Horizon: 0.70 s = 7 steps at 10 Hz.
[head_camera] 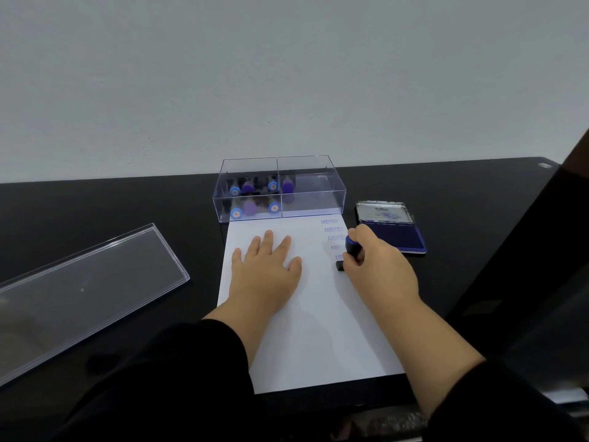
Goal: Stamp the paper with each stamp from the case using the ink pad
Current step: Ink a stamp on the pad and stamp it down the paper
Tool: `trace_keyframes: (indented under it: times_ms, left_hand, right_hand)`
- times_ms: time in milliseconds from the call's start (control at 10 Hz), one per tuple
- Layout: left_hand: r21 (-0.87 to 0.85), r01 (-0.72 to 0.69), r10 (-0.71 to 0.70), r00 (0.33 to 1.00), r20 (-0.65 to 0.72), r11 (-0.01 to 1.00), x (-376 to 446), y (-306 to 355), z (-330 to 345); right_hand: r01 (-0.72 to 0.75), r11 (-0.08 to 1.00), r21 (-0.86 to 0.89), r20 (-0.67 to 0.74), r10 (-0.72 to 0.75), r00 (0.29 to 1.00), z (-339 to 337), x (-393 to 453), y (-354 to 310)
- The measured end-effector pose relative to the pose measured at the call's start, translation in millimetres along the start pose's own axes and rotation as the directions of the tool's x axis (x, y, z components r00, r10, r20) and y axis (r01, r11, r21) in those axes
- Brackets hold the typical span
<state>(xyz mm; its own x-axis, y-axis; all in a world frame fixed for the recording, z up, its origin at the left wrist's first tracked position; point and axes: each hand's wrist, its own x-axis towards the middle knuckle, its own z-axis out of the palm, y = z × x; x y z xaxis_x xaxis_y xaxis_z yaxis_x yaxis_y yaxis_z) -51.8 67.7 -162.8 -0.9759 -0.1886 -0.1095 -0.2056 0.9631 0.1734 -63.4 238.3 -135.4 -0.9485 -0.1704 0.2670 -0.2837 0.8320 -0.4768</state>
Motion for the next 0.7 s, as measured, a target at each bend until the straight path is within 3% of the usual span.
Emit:
trace_keyframes:
  times_ms: [400,700]
  left_hand:
    - [0.014,0.005,-0.006,1.000,0.013,1.000,0.8,0.3,-0.2]
    - [0.014,0.012,-0.012,1.000,0.008,1.000,1.0,0.6,-0.1]
  right_hand:
    - [-0.002,0.999,0.054,-0.010,0.002,1.000,0.1,1.6,2.9]
    - [0.009,1.000,-0.016,-0.014,-0.010,1.000,3.2,3.8,0.0]
